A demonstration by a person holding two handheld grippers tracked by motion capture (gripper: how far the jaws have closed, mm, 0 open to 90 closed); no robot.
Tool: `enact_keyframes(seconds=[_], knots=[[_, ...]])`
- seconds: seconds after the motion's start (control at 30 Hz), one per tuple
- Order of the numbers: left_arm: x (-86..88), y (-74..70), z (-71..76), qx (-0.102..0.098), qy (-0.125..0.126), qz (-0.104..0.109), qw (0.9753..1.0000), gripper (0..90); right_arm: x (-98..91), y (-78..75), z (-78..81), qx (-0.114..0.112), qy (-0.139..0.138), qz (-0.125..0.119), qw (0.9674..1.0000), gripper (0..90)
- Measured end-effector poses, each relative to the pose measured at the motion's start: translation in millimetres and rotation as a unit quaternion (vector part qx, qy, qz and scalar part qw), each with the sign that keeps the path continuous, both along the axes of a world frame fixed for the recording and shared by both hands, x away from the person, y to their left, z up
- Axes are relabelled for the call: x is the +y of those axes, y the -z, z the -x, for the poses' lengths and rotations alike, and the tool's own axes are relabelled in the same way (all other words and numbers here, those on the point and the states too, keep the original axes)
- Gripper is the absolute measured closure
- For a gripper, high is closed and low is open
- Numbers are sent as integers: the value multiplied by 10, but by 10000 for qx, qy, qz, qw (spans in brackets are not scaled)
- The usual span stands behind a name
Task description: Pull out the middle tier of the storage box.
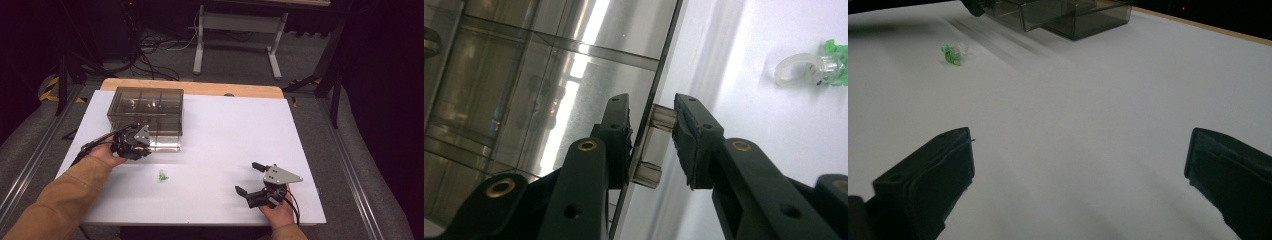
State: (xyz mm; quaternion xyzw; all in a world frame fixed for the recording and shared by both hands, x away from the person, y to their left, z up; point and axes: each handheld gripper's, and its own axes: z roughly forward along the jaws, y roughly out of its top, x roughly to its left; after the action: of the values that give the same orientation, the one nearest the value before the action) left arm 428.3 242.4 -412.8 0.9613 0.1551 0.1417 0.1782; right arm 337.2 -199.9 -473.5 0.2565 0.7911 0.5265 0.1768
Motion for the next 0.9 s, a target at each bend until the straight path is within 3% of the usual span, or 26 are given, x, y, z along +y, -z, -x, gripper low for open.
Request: enact_keyframes(seconds=[0.07,0.3,0.5,0.77,0.9], knots=[[5,23,-13,71,-10,3,10000,685,2,0,1,17,3,-10,10000,1],[27,-10,-13,8,-45,138,9999,622,2,0,1,17,6,5,10000,1],[77,-103,6,71,-49,588,9982,504,5,-1,2,23,6,9,10000,1],[88,-163,53,-5,-99,721,9973,447,8,-2,-1,38,-4,20,10000,1],[104,-193,83,-11,-161,939,9955,408,10,-2,-3,40,-9,28,10000,1]])
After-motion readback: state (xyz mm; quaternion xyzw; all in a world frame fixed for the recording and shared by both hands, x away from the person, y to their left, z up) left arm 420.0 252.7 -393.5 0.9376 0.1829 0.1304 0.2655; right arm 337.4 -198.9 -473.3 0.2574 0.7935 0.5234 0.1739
